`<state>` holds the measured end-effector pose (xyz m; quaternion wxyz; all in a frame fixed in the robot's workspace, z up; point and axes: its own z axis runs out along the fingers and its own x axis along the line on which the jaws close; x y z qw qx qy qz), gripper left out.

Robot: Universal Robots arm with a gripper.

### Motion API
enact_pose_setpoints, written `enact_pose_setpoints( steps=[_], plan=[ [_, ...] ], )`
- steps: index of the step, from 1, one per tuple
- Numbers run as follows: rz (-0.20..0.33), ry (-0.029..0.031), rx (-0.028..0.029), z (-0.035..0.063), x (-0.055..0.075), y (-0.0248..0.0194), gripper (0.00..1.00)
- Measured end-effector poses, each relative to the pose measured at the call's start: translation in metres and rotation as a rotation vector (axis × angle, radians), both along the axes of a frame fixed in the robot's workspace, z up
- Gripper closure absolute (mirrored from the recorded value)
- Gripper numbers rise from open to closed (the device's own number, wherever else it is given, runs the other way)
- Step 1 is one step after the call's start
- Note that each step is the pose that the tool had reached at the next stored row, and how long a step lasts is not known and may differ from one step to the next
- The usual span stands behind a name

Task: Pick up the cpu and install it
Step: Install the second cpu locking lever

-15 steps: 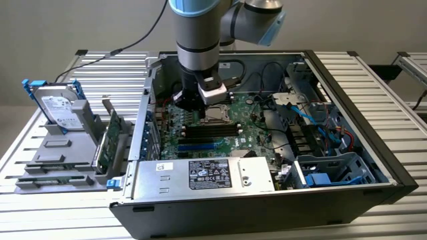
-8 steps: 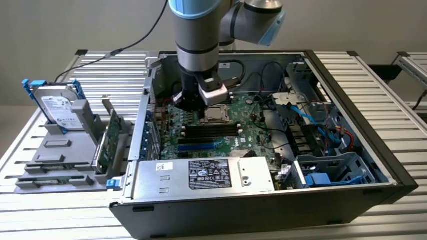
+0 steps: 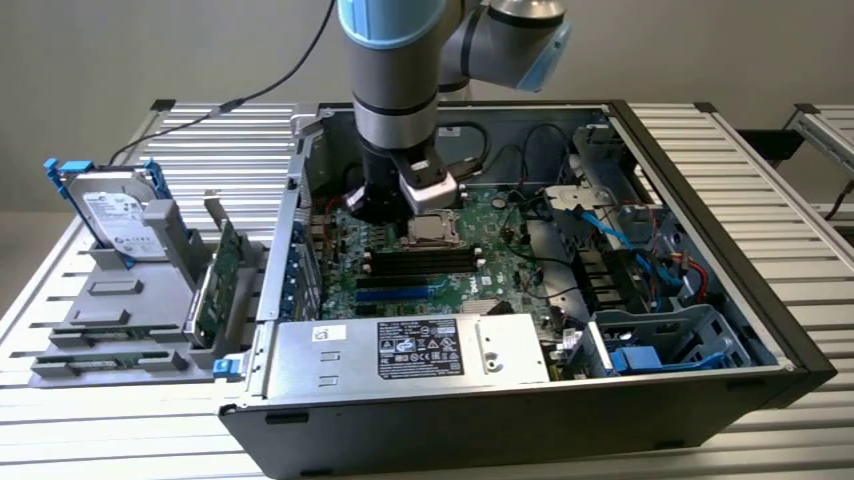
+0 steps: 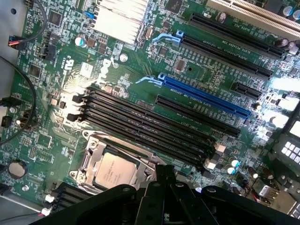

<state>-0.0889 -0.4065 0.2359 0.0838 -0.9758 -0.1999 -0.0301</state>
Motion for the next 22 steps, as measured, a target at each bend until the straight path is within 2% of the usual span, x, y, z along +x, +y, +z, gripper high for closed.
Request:
enact_pose_setpoints(
  steps=[8, 22],
  plan=[
    [0.011, 0.0001, 0.0085, -0.0076, -0.002, 0.0, 0.89],
    [0.01, 0.0005, 0.0282, -0.0203, -0.004, 0.0001, 0.89]
  ],
)
